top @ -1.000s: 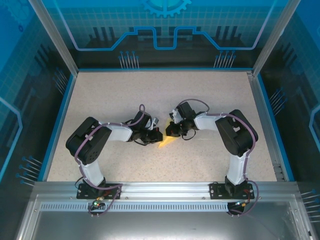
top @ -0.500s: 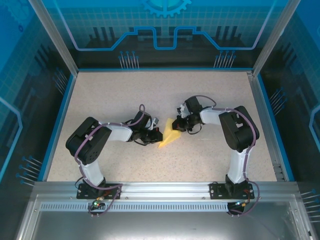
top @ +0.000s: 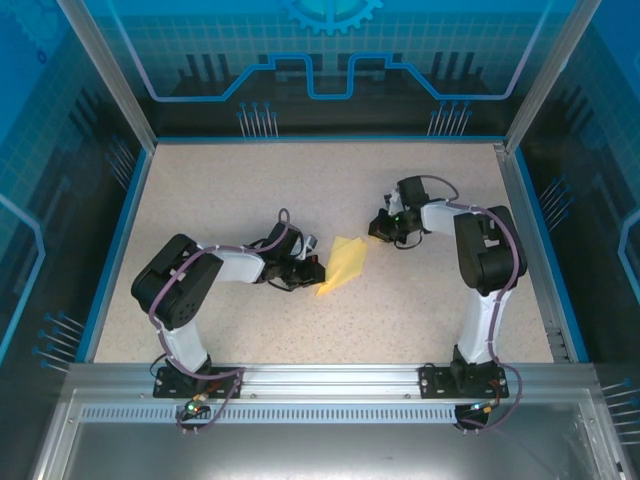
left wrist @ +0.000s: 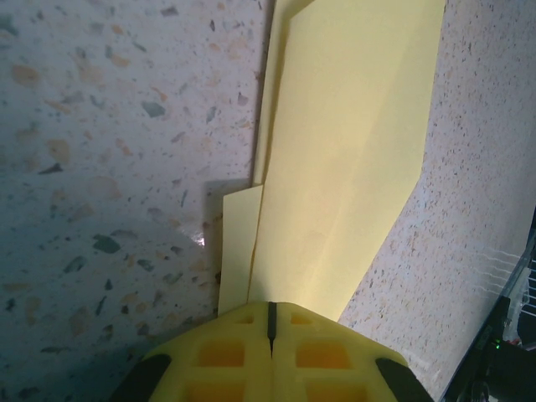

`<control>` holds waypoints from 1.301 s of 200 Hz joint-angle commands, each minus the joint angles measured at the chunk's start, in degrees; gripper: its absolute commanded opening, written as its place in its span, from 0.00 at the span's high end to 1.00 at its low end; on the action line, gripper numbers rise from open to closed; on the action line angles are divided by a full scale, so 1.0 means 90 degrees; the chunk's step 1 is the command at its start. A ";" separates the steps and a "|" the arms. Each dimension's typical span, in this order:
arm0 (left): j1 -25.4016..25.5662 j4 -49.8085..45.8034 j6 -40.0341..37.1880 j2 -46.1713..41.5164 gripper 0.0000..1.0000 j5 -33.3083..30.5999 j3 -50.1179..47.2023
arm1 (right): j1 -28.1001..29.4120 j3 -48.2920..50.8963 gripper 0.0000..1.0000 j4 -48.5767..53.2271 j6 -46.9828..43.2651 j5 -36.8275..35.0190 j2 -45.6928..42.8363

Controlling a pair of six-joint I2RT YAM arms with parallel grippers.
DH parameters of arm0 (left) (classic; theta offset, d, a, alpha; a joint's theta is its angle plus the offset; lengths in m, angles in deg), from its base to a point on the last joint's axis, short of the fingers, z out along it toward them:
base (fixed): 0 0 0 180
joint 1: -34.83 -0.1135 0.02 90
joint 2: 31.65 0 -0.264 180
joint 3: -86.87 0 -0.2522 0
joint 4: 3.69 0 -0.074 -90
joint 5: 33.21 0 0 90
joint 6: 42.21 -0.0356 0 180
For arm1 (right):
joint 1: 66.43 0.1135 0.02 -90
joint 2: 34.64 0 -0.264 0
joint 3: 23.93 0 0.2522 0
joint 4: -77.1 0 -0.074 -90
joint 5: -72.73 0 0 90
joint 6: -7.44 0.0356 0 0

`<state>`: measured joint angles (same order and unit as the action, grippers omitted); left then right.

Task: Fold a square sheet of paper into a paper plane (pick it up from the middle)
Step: Fourth fold the wing at the center of the table.

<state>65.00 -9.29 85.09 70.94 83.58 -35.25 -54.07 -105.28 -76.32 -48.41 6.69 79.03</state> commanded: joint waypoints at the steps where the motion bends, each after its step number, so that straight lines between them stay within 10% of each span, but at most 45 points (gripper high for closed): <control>1: -0.0035 -0.0996 -0.0151 0.0072 1.00 -0.0360 -0.0147 | 0.0133 -0.0015 0.94 -0.0101 0.0063 -0.0174 -0.0714; 95: -0.0023 -0.0975 -0.0118 0.0096 1.00 -0.0360 -0.0087 | 0.1820 0.0984 0.95 -0.0731 0.0946 0.0156 -0.0712; 214: -0.0023 -0.0934 -0.0443 -0.0272 1.00 -0.0165 0.0134 | 0.1841 0.1260 0.95 -0.0511 0.0945 0.0100 -0.0039; 260: 0.0172 0.0118 -0.0629 -0.1061 0.69 -0.0162 0.0098 | 0.1792 0.1236 0.96 -0.0233 0.0844 -0.0131 0.0033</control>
<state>65.44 -12.44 81.59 65.39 82.51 -34.20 -37.87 -95.12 -85.13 -39.47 9.77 75.53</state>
